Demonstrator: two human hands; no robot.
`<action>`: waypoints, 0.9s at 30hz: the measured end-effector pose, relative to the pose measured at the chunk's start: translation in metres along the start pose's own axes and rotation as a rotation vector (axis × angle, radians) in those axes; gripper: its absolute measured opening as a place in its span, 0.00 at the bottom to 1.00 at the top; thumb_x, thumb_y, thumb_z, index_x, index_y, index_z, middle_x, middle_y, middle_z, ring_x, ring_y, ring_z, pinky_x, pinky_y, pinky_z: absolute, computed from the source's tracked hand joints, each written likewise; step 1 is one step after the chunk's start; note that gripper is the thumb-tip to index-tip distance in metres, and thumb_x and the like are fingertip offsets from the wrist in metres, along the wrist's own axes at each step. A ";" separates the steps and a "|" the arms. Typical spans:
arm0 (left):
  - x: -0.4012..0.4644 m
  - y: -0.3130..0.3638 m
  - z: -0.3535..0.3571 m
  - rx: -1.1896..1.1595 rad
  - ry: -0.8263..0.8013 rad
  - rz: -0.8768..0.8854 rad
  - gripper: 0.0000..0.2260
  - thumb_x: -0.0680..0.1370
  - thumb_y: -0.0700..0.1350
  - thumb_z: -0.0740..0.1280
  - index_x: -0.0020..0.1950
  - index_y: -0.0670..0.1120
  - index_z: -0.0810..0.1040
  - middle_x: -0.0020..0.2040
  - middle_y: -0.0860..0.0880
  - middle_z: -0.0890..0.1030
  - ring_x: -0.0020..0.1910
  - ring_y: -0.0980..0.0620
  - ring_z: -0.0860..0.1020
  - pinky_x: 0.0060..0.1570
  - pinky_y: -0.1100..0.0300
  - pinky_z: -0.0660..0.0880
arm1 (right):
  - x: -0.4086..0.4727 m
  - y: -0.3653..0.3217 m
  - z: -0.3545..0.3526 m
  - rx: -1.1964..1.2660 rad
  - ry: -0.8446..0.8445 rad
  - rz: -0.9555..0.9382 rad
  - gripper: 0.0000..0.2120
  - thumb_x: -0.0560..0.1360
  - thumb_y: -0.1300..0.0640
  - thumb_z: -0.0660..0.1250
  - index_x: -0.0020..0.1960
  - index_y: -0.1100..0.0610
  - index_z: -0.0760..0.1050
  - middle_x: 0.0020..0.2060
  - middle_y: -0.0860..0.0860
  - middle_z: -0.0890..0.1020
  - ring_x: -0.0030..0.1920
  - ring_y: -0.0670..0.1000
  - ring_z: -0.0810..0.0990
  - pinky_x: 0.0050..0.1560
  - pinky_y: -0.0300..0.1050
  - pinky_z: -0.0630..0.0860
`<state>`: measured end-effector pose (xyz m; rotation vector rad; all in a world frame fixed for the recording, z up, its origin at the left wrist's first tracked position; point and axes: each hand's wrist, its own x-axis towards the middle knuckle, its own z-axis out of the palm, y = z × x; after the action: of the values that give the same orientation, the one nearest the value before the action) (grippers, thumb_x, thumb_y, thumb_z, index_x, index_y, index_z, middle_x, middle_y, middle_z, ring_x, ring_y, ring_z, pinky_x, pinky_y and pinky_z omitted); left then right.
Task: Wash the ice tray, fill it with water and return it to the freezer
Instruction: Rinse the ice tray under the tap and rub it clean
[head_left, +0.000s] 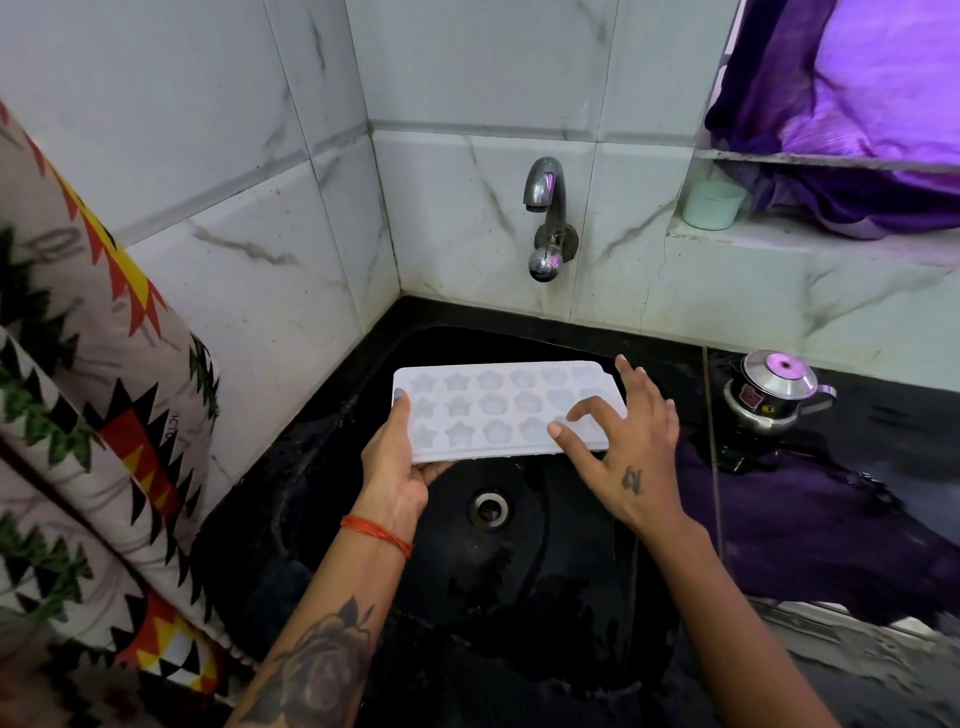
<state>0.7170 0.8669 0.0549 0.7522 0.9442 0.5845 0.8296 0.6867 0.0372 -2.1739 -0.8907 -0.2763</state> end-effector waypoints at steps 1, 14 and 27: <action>0.000 -0.001 0.000 0.001 0.001 -0.001 0.12 0.77 0.55 0.66 0.48 0.46 0.78 0.43 0.46 0.82 0.41 0.47 0.82 0.35 0.49 0.79 | 0.000 0.000 0.002 -0.014 -0.012 -0.008 0.22 0.71 0.33 0.57 0.46 0.48 0.78 0.75 0.55 0.60 0.76 0.56 0.52 0.72 0.63 0.45; 0.003 0.001 0.002 0.006 0.004 -0.010 0.12 0.76 0.55 0.67 0.49 0.46 0.78 0.44 0.45 0.82 0.41 0.47 0.82 0.33 0.52 0.80 | 0.001 0.005 0.007 -0.126 -0.092 0.009 0.24 0.71 0.30 0.52 0.41 0.45 0.79 0.76 0.53 0.56 0.77 0.56 0.45 0.71 0.63 0.37; 0.005 0.002 0.002 -0.001 0.002 -0.011 0.12 0.77 0.54 0.67 0.47 0.46 0.78 0.45 0.45 0.82 0.42 0.46 0.81 0.36 0.49 0.79 | 0.001 0.003 0.009 0.033 -0.121 0.103 0.23 0.68 0.28 0.53 0.45 0.40 0.80 0.77 0.50 0.54 0.77 0.51 0.42 0.71 0.58 0.35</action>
<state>0.7208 0.8710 0.0549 0.7452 0.9495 0.5759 0.8313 0.6923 0.0292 -2.2164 -0.8400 -0.0798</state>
